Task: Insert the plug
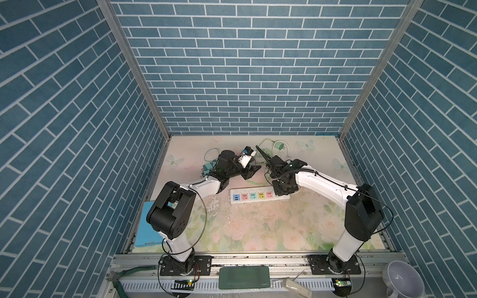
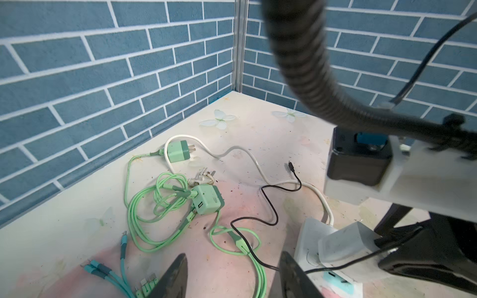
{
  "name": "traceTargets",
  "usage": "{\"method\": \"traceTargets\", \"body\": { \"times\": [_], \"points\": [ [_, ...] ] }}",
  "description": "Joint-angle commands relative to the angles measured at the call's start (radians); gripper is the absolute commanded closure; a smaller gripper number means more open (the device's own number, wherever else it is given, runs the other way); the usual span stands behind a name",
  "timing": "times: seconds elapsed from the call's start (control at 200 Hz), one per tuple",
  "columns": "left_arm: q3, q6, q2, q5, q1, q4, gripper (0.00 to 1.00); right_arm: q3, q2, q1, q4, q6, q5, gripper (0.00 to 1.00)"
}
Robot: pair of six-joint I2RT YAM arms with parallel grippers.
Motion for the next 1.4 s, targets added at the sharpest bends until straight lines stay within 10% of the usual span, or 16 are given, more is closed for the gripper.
{"method": "traceTargets", "body": {
  "times": [0.0, 0.64, 1.395],
  "points": [
    [-0.010, -0.013, -0.017, -0.011, 0.004, 0.017, 0.42, -0.030, 0.048, 0.001, -0.038, 0.043, 0.000, 0.95],
    [-0.087, -0.061, -0.057, -0.020, 0.005, 0.083, 0.42, 0.247, 0.076, -0.055, -0.310, -0.190, -0.092, 0.96],
    [-0.055, -0.088, 0.001, 0.026, 0.004, 0.075, 0.41, 0.172, 0.090, -0.068, -0.196, -0.189, -0.124, 0.66]
  ]
}}
